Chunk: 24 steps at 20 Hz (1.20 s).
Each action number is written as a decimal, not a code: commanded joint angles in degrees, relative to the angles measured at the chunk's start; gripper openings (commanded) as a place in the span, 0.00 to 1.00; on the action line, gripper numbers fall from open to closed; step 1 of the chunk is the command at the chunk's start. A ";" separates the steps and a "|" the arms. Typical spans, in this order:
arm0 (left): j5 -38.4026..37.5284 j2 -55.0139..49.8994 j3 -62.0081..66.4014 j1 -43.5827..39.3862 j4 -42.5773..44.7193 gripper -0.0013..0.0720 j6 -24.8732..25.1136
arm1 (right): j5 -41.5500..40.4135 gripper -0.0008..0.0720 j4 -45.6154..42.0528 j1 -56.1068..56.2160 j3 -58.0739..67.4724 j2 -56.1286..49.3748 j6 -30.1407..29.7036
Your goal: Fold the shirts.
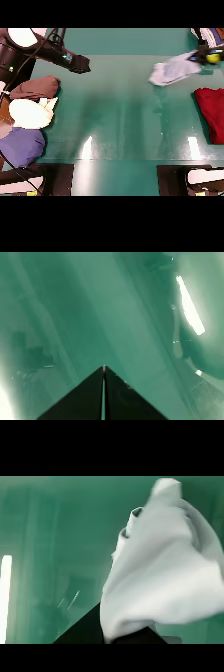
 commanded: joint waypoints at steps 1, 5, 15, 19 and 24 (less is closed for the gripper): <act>4.02 0.04 0.00 -3.54 0.00 0.05 -0.09 | -0.44 0.02 -1.05 -12.61 0.17 1.38 -0.81; 5.20 0.04 0.00 -4.72 -0.22 0.05 -0.48 | -2.82 0.02 -0.50 -20.50 0.17 0.28 -2.38; 5.03 -0.07 0.00 -4.72 0.13 0.05 -0.39 | 2.62 0.02 -0.04 -23.98 -0.02 7.30 -6.64; 4.92 -0.07 0.00 -4.72 0.31 0.05 0.07 | 6.34 0.02 -5.20 -26.82 -7.74 13.57 -3.15; 4.92 -0.07 0.00 -4.72 0.35 0.05 1.55 | 10.49 0.03 -5.77 -34.51 -24.04 22.25 -3.13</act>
